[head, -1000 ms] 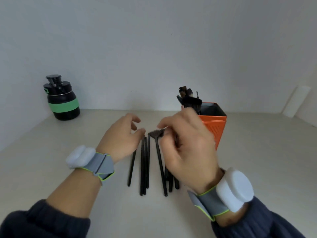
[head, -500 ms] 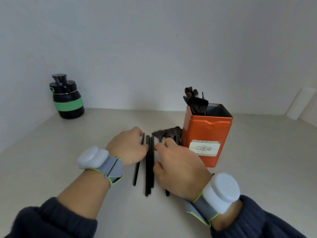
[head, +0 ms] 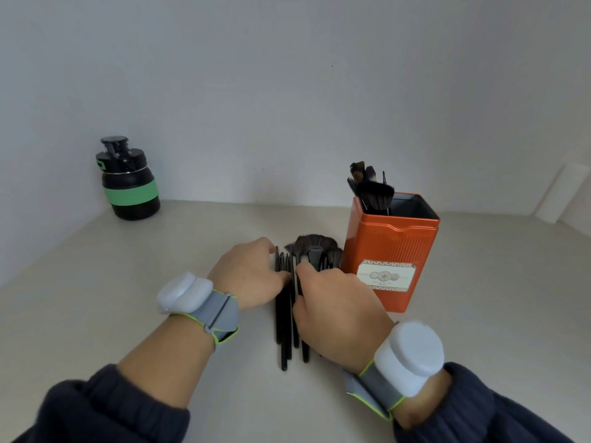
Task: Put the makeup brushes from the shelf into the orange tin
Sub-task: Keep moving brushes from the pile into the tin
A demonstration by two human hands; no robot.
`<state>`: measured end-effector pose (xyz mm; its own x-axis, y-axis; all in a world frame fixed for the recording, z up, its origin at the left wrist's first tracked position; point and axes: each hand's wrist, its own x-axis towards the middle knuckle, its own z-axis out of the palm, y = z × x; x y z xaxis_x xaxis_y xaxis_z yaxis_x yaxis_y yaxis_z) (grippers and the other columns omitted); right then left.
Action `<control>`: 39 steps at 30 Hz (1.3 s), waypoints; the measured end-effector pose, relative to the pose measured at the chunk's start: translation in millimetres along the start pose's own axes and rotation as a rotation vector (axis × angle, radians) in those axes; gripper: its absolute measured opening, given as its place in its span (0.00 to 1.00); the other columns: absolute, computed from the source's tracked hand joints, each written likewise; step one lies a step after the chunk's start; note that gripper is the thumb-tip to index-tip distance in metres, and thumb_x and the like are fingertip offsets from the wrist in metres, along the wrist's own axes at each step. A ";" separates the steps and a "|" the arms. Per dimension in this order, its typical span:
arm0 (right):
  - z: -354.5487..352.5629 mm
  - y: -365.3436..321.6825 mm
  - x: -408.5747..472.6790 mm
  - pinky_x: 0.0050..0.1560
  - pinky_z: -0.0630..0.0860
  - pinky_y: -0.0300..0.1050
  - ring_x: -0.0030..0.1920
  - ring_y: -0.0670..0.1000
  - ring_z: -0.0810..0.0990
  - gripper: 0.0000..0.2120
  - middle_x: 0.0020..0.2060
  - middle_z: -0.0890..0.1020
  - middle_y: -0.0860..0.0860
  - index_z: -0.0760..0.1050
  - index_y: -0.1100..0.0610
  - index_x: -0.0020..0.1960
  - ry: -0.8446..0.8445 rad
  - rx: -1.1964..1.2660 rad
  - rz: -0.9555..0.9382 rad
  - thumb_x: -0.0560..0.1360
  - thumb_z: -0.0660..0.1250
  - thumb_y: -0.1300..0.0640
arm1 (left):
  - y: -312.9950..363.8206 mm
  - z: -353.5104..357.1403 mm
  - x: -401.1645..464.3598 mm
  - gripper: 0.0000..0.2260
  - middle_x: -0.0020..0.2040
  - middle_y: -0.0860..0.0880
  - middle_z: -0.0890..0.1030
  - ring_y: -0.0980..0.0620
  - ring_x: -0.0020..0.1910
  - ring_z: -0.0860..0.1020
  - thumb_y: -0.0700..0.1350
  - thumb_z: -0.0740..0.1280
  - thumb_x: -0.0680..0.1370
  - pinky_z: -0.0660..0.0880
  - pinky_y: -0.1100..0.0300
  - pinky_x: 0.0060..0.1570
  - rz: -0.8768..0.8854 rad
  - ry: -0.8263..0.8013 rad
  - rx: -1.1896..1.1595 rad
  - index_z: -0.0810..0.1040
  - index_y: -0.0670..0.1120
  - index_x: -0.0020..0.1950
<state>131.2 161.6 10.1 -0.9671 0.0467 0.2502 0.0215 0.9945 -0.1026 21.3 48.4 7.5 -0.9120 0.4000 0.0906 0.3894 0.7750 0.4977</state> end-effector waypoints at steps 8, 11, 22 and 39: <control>-2.1 -1.6 -0.6 0.30 0.63 0.43 0.34 0.55 0.70 0.05 0.32 0.65 0.49 0.64 0.55 0.51 -0.036 0.017 0.061 0.77 0.59 0.57 | 5.7 0.4 -1.4 0.20 0.59 0.46 0.82 0.44 0.57 0.80 0.52 0.69 0.74 0.76 0.55 0.57 -0.014 0.004 0.008 0.76 0.48 0.65; -1.0 -0.8 -0.4 0.30 0.63 0.43 0.36 0.56 0.70 0.08 0.33 0.64 0.49 0.67 0.57 0.54 -0.052 -0.009 0.054 0.77 0.60 0.56 | 7.8 0.1 -3.0 0.19 0.58 0.46 0.82 0.45 0.57 0.79 0.50 0.68 0.75 0.76 0.56 0.56 -0.010 -0.005 0.014 0.77 0.47 0.65; -0.2 1.7 1.8 0.30 0.62 0.43 0.37 0.54 0.72 0.06 0.33 0.65 0.49 0.66 0.55 0.51 -0.033 0.021 0.035 0.79 0.60 0.54 | 10.7 -2.5 -6.3 0.10 0.44 0.43 0.84 0.43 0.43 0.83 0.50 0.70 0.72 0.80 0.55 0.44 -0.026 0.023 0.070 0.81 0.43 0.45; -1.4 -2.7 1.3 0.37 0.72 0.46 0.44 0.59 0.81 0.08 0.45 0.80 0.55 0.69 0.57 0.55 -0.016 0.105 0.055 0.78 0.63 0.55 | 8.0 0.6 -3.0 0.10 0.45 0.43 0.84 0.43 0.36 0.81 0.46 0.63 0.78 0.81 0.52 0.42 0.035 0.035 0.042 0.81 0.42 0.52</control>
<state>130.3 159.1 12.0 -0.9691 0.0990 0.2261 0.0492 0.9752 -0.2160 27.2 53.8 10.7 -0.9013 0.4106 0.1379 0.4257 0.7809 0.4572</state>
